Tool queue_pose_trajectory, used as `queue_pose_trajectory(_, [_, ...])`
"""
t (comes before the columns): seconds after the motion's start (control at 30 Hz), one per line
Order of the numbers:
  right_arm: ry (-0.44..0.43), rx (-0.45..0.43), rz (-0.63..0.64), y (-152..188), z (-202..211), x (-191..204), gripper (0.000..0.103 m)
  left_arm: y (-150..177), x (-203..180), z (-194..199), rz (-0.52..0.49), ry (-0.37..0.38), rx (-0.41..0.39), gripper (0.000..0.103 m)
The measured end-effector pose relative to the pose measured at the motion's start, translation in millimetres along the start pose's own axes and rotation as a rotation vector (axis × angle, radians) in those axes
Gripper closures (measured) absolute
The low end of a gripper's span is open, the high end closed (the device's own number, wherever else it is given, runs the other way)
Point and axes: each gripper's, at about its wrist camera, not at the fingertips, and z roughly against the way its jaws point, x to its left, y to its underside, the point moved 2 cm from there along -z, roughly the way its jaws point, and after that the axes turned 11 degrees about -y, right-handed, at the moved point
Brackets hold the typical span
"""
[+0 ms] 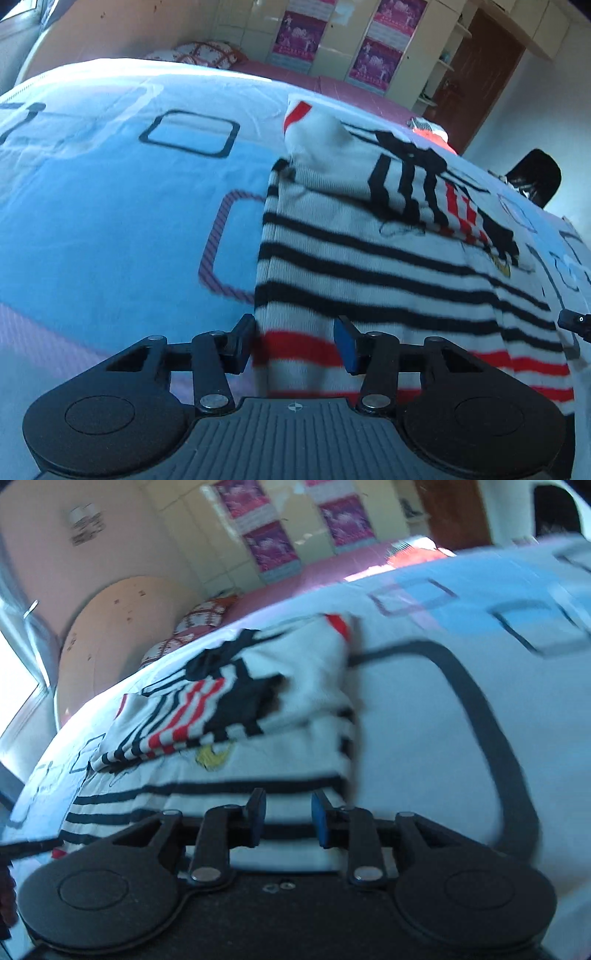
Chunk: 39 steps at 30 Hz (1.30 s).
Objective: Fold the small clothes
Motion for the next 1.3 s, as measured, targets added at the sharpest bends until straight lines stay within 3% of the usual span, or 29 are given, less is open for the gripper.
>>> queue_pose_trajectory(0.17, [-0.009, 0.007, -0.201, 60, 50, -14, 0.075, 28, 29, 13, 0.062, 0.209, 0.092, 0.056])
queue_pose_trajectory(0.37, [-0.129, 0.013, -0.396, 128, 76, 3, 0.074, 76, 45, 28, 0.169, 0.426, 0.166, 0.056])
queue_pose_trajectory(0.57, [-0.192, -0.015, -0.466, 152, 72, 22, 0.074, 99, 46, 24, 0.273, 0.533, 0.155, 0.056])
queue_pose_trajectory(0.6, [-0.200, -0.028, -0.476, 153, 71, 22, 0.074, 99, 45, 22, 0.281, 0.544, 0.155, 0.065])
queue_pose_trajectory(0.63, [-0.203, -0.040, -0.483, 153, 70, 23, 0.075, 98, 44, 19, 0.274, 0.545, 0.160, 0.072])
queue_pose_trajectory(0.7, [-0.207, -0.058, -0.495, 154, 66, 24, 0.076, 98, 41, 15, 0.259, 0.546, 0.164, 0.077])
queue_pose_trajectory(0.83, [-0.195, -0.047, -0.477, 155, 58, 26, 0.086, 96, 39, 9, 0.266, 0.545, 0.162, 0.082])
queue_pose_trajectory(0.9, [-0.173, -0.046, -0.456, 153, 57, 26, 0.096, 94, 33, 13, 0.220, 0.509, 0.143, 0.088])
queue_pose_trajectory(0.97, [-0.141, -0.045, -0.397, 152, 59, 31, 0.096, 90, 26, 20, 0.139, 0.436, 0.106, 0.096])
queue_pose_trajectory(1.03, [-0.110, -0.050, -0.338, 148, 65, 38, 0.096, 86, 25, 29, 0.142, 0.431, 0.062, 0.097])
queue_pose_trajectory(1.17, [-0.134, -0.113, -0.226, 133, 90, 61, 0.097, 77, 40, 54, 0.207, 0.484, -0.028, 0.097])
queue_pose_trajectory(1.3, [-0.145, -0.138, -0.194, 127, 100, 63, 0.097, 84, 57, 47, 0.201, 0.421, 0.012, 0.097])
